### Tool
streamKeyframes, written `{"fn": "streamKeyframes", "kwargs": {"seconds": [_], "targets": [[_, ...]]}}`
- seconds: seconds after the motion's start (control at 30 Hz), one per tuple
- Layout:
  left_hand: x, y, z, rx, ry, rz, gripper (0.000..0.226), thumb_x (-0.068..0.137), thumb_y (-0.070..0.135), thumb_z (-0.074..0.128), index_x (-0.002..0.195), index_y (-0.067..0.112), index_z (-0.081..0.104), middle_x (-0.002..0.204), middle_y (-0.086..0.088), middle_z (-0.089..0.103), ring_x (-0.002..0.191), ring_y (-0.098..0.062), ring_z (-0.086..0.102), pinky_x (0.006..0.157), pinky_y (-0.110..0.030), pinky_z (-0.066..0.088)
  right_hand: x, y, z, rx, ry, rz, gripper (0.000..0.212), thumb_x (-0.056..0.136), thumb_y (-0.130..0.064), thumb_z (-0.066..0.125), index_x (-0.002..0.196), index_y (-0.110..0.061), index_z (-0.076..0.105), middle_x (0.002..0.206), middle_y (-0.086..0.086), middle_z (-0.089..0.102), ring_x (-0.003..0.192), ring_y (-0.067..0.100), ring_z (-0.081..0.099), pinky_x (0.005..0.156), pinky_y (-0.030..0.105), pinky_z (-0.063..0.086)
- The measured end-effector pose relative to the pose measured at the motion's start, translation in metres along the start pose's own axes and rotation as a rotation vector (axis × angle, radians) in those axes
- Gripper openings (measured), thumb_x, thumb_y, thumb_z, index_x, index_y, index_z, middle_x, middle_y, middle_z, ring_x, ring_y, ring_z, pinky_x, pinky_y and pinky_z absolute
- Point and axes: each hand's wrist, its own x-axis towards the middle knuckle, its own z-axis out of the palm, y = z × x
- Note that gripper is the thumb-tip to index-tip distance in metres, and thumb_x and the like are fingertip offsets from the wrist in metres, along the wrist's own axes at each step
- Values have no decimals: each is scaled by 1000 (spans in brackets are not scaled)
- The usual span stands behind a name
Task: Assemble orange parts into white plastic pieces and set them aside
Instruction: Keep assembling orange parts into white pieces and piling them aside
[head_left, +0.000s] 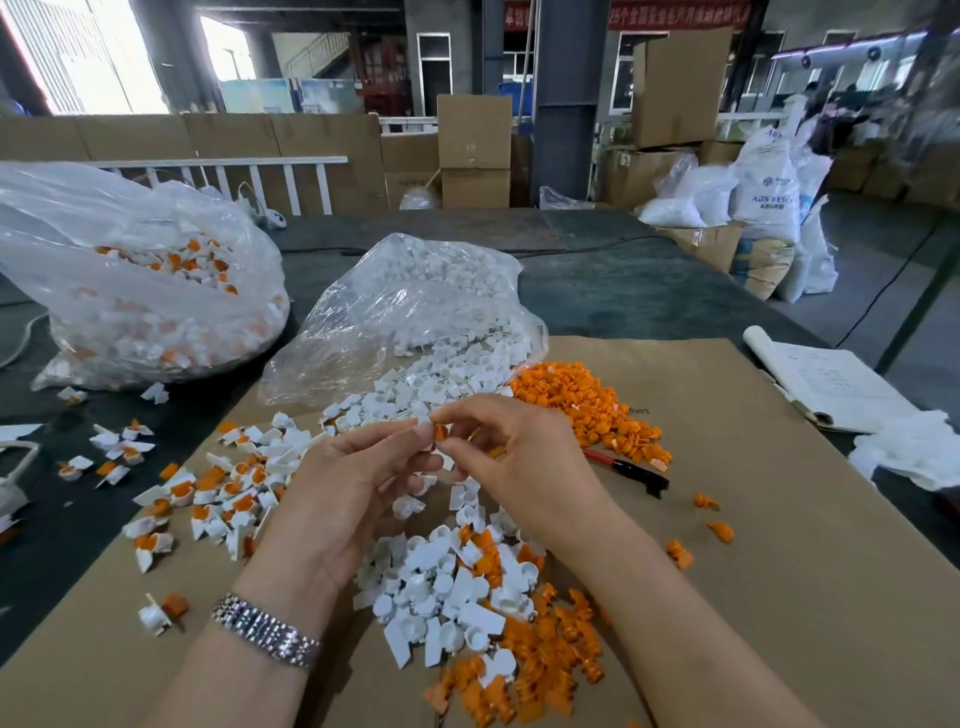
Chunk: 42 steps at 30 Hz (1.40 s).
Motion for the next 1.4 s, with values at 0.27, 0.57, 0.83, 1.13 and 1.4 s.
{"fn": "streamKeyframes", "kwargs": {"seconds": [0.27, 0.57, 0.83, 1.13, 1.4], "targets": [[0, -1, -2, -87, -5, -21, 18, 67, 6, 83, 83, -1, 80, 95, -23, 77, 84, -27, 78, 69, -23, 61, 0, 0, 3, -28, 27, -13, 22, 92, -15, 71, 113, -19, 71, 89, -6, 69, 77, 6, 68, 76, 21, 58], [2, -1, -2, -16, 52, -31, 22, 60, 15, 89, 80, 9, 83, 95, -18, 79, 81, -23, 78, 62, -20, 59, 0, 9, -20, -636, 43, 249, 38, 94, -48, 60, 124, -25, 55, 118, -5, 57, 109, 12, 55, 95, 37, 49], [2, 2, 1, -105, 53, -11, 16, 63, 14, 86, 78, 10, 82, 90, -17, 78, 78, -25, 78, 58, -21, 59, 3, 17, -19, -926, -224, 563, 41, 93, -45, 60, 115, -11, 57, 122, 14, 53, 118, 35, 47, 99, 56, 35], [-3, 4, 5, -92, 35, 7, 24, 73, 16, 77, 94, 5, 72, 89, -11, 77, 78, -19, 76, 59, -22, 59, 11, -9, -43, -468, -179, 529, 23, 100, -26, 48, 82, -12, 53, 86, 14, 63, 70, 19, 54, 59, 29, 40], [-1, 3, 4, -118, 16, 88, 10, 78, 15, 77, 69, 20, 79, 84, -8, 75, 76, -17, 74, 56, -20, 55, 13, -42, -43, -201, -538, 483, 42, 103, -33, 50, 88, 4, 62, 95, 27, 70, 68, 24, 51, 65, 38, 42]]}}
